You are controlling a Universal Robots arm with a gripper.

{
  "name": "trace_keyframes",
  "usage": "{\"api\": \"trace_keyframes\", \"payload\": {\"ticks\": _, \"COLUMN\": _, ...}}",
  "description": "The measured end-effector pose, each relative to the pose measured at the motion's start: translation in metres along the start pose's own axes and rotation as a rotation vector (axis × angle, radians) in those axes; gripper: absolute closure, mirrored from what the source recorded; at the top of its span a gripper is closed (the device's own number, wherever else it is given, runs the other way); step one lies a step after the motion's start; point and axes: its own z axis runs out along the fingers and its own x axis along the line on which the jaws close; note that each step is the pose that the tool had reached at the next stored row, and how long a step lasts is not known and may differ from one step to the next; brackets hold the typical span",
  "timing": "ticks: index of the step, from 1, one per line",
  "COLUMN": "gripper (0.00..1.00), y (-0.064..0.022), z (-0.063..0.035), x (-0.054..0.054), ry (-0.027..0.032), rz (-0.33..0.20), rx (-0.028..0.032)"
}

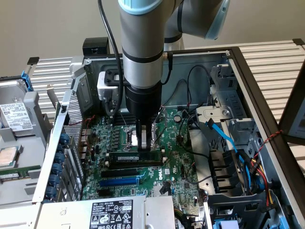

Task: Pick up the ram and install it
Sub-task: 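Insert the ram into the slot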

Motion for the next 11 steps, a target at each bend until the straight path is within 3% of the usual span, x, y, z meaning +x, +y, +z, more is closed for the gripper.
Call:
{"api": "trace_keyframes", "payload": {"ticks": 4, "gripper": 0.88, "y": 0.0007, "z": -0.001, "x": 0.0, "ry": -0.0008, "rz": 0.0, "rx": 0.0032}}
{"api": "trace_keyframes", "payload": {"ticks": 9, "gripper": 0.88, "y": 0.0025, "z": -0.0037, "x": 0.0001, "ry": -0.0011, "rz": 0.0, "rx": 0.016}}
{"api": "trace_keyframes", "payload": {"ticks": 11, "gripper": 0.88, "y": 0.0032, "z": -0.0038, "x": 0.0, "ry": 0.0013, "rz": 0.0, "rx": 0.0226}}
